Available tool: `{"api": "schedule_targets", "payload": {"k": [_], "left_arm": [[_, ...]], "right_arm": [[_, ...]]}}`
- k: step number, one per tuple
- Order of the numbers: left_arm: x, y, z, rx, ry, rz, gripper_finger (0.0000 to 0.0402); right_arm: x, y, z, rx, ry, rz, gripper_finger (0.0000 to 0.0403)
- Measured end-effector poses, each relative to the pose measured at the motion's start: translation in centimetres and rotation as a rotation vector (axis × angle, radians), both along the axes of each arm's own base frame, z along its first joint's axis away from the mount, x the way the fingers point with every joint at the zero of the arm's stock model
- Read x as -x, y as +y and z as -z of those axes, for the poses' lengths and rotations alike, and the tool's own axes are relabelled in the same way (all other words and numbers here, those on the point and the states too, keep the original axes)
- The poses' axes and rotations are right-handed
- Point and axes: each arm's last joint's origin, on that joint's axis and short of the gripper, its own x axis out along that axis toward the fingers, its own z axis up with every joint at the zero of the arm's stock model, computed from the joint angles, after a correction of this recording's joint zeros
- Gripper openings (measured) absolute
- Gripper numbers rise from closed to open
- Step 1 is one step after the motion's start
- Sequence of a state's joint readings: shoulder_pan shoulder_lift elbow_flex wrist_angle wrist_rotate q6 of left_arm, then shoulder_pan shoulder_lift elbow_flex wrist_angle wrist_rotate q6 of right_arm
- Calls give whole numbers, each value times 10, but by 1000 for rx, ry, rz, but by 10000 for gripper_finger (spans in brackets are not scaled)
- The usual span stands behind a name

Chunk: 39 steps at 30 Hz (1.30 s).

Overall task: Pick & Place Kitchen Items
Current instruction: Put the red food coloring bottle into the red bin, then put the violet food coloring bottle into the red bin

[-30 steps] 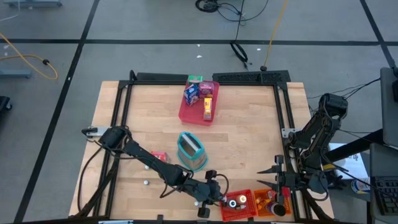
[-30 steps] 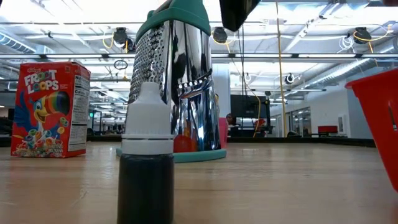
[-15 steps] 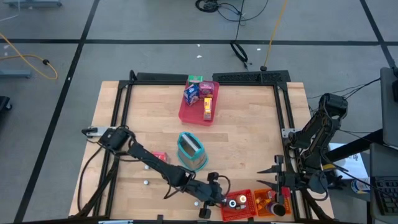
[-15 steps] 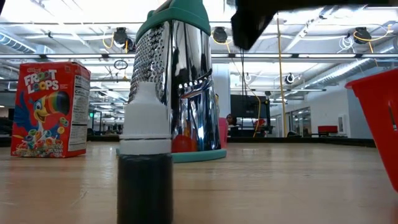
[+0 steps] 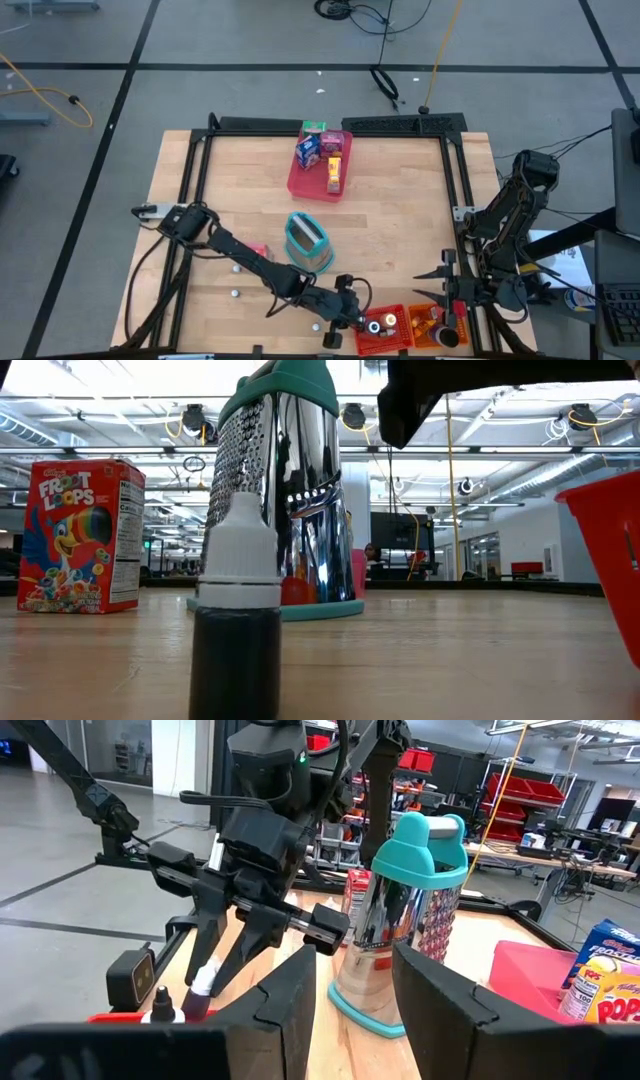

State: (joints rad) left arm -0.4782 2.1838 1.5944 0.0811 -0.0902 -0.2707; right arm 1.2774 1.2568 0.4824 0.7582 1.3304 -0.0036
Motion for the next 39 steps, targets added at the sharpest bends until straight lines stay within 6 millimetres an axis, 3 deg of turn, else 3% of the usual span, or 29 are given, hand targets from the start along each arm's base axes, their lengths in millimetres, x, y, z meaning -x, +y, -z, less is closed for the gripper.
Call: {"api": "schedule_targets", "payload": {"k": [6,14,19,31,39], "left_arm": [[0,0,0,-5,4,-4,85],[0,0,1,-7,7,-5,177],[0,0,0,-2,9,-7,212],[21,-16,13,-51,181,64,211],[41,-30,-1,-70,234,40,207]], "right_arm": [[0,0,0,0,0,0,125],[0,0,0,0,0,0,125],[0,0,0,0,0,0,125],[0,0,0,0,0,0,125],[0,0,0,0,0,0,125]]}}
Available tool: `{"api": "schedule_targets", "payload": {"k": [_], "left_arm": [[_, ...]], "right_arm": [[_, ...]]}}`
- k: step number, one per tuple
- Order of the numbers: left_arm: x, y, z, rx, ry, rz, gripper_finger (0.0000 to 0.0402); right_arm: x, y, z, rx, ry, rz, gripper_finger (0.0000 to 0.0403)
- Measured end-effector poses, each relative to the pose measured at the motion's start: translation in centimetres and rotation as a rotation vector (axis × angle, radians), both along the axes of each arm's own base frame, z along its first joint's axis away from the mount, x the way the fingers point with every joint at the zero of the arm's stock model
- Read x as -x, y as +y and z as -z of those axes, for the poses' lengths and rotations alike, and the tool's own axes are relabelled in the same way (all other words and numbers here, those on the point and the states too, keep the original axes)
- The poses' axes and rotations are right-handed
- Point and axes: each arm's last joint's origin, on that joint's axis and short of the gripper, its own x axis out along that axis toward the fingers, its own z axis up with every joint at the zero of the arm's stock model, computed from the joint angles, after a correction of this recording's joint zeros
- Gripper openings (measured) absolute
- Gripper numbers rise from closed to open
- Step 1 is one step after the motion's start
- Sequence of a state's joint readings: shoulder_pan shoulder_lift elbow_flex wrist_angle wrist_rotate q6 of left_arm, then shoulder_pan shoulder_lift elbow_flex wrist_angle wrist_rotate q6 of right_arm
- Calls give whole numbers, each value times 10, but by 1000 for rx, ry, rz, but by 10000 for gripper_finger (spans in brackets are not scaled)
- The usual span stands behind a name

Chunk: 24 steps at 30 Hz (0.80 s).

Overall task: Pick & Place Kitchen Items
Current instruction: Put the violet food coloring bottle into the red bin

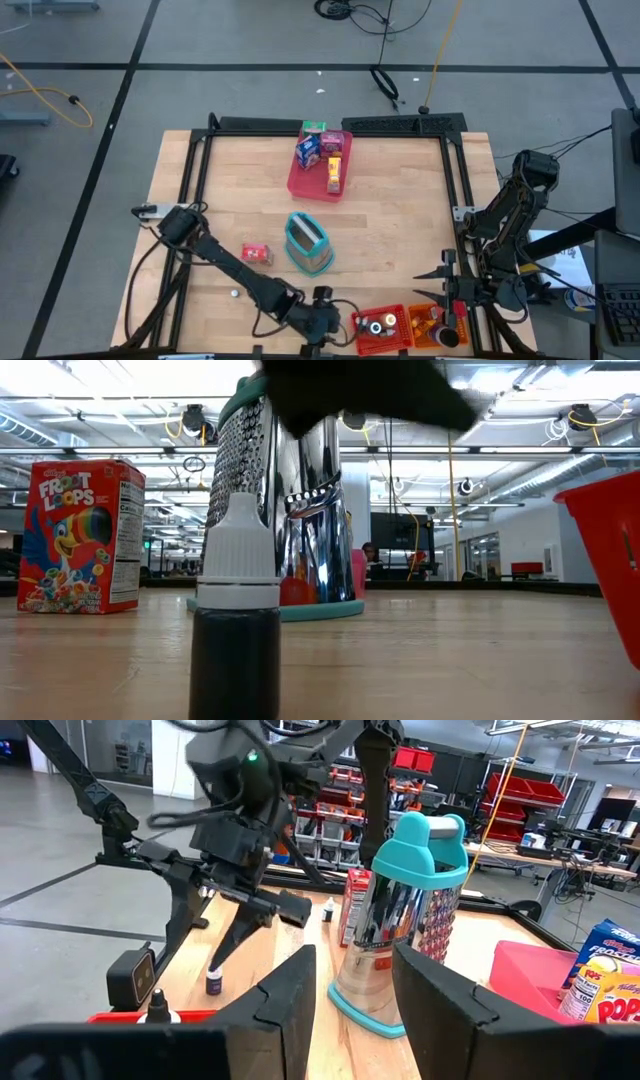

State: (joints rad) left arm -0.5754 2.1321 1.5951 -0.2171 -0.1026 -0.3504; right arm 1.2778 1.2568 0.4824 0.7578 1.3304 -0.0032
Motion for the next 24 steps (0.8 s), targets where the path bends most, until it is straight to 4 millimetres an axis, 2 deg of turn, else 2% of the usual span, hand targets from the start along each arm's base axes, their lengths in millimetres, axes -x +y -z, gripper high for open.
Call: {"api": "schedule_targets", "payload": {"k": [6,13,24], "left_arm": [[21,-10,6,-109,85,-91,207],[35,-18,10,-168,111,-175,207],[41,-22,14,-153,128,-238,207]], "right_arm": [[0,0,0,-1,0,0,125],[0,0,0,-46,-2,1,125],[0,0,0,-70,-4,1,125]]}}
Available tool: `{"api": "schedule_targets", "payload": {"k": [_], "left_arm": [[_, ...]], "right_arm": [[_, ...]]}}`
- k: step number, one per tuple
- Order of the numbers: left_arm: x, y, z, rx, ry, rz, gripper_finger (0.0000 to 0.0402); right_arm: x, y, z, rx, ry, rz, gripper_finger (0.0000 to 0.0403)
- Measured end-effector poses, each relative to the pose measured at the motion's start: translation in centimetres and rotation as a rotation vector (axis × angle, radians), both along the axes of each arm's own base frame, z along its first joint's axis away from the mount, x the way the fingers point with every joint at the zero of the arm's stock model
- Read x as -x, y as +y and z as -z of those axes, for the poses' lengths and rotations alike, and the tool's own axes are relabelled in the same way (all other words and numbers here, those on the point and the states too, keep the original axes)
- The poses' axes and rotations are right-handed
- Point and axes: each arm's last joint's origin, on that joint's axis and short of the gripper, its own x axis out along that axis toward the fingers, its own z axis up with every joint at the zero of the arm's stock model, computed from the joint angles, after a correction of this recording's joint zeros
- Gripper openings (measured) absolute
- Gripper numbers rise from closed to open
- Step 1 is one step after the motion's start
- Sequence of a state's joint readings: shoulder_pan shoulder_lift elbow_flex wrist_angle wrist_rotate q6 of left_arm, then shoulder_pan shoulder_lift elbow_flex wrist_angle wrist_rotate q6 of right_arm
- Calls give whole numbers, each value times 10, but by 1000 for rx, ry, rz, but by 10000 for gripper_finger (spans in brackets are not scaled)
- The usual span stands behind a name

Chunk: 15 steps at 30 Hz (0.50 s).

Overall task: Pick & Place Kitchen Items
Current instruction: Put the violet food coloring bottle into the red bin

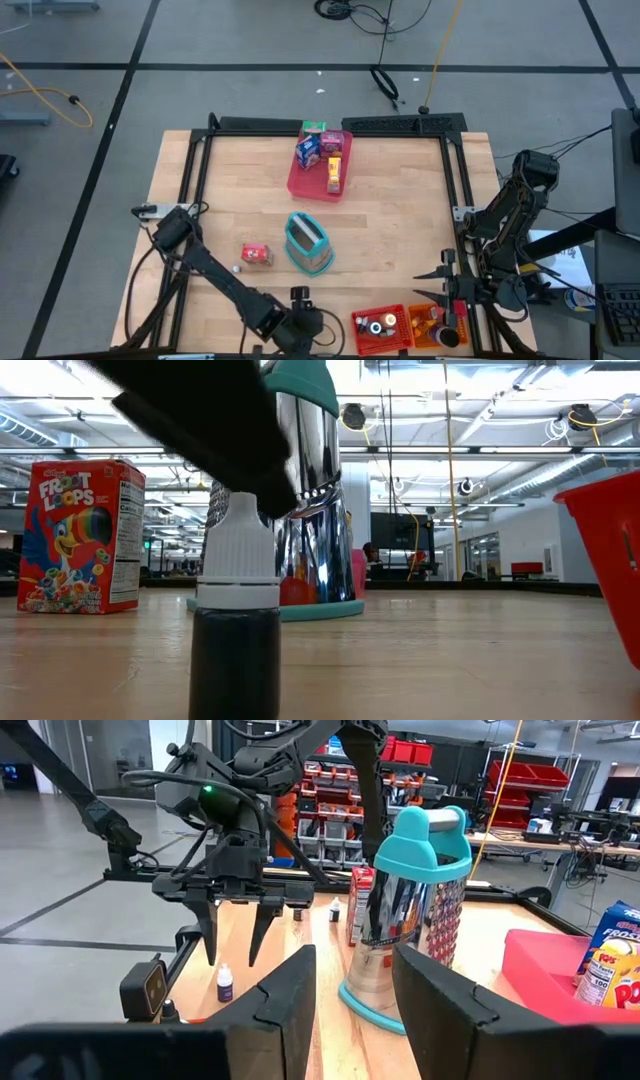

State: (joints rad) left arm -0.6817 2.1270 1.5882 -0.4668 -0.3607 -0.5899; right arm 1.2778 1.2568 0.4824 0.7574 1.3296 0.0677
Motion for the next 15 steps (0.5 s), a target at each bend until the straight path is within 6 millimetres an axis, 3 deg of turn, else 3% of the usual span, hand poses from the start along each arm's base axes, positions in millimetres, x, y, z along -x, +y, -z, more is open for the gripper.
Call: {"api": "schedule_targets", "payload": {"k": [15], "left_arm": [[3,10,37,103,-13,7,207]], "right_arm": [[0,0,0,0,0,0,125]]}}
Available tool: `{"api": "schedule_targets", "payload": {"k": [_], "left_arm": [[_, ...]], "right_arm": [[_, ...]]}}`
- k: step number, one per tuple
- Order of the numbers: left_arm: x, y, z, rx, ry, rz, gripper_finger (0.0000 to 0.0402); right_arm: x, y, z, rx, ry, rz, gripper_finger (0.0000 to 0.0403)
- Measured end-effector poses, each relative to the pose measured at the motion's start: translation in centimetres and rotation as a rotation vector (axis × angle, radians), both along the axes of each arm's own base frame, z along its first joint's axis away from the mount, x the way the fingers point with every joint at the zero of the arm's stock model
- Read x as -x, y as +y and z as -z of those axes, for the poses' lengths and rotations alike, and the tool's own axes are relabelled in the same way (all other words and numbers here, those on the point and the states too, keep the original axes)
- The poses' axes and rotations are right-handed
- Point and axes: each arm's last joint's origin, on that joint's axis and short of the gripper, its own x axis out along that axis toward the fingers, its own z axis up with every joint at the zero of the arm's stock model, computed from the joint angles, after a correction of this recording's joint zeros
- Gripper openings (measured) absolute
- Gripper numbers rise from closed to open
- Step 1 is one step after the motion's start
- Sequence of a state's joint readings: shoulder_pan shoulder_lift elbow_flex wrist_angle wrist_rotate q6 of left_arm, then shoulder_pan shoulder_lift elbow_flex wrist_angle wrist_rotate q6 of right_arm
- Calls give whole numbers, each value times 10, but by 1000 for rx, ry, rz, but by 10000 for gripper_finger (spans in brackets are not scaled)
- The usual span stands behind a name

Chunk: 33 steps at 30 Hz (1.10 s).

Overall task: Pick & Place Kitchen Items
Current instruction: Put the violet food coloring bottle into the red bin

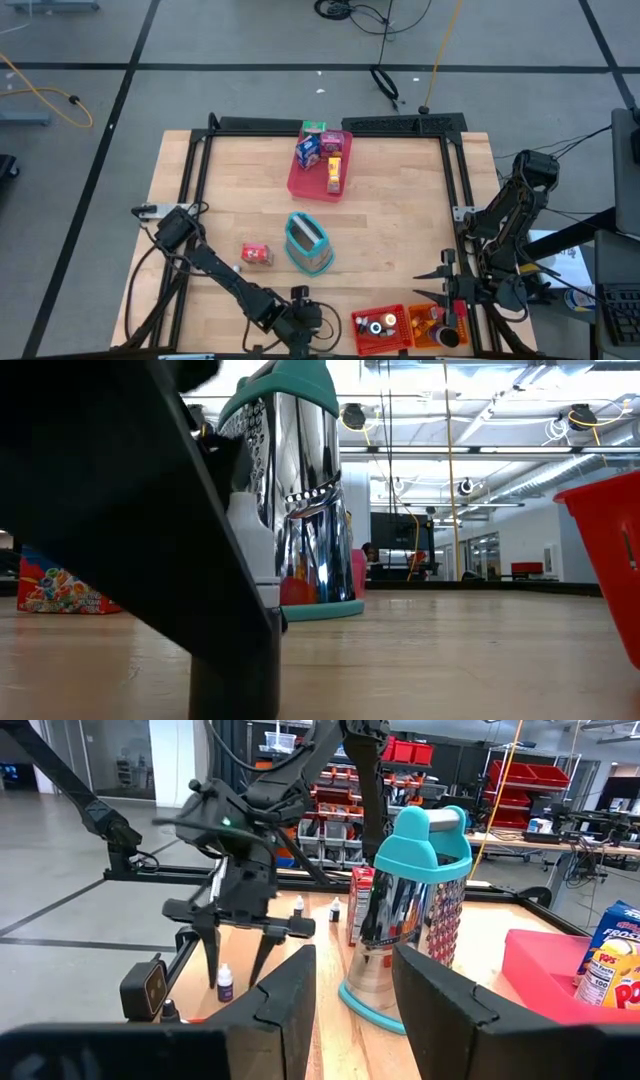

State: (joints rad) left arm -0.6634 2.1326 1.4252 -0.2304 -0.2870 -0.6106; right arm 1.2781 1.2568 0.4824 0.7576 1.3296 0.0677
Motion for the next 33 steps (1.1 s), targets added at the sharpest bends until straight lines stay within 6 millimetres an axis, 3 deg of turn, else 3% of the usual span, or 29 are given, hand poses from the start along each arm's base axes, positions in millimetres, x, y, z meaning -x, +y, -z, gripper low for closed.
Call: {"api": "schedule_targets", "payload": {"k": [5,15,27,33], "left_arm": [[2,3,7,2,14,9,185],[-3,-1,3,-8,-86,106,47],[-9,5,0,-13,-91,98,60],[-27,17,-15,36,-101,85,47]], "right_arm": [[0,0,0,0,0,0,125],[0,0,0,0,0,0,125],[0,0,0,2,0,0,125],[0,0,0,6,2,1,125]]}}
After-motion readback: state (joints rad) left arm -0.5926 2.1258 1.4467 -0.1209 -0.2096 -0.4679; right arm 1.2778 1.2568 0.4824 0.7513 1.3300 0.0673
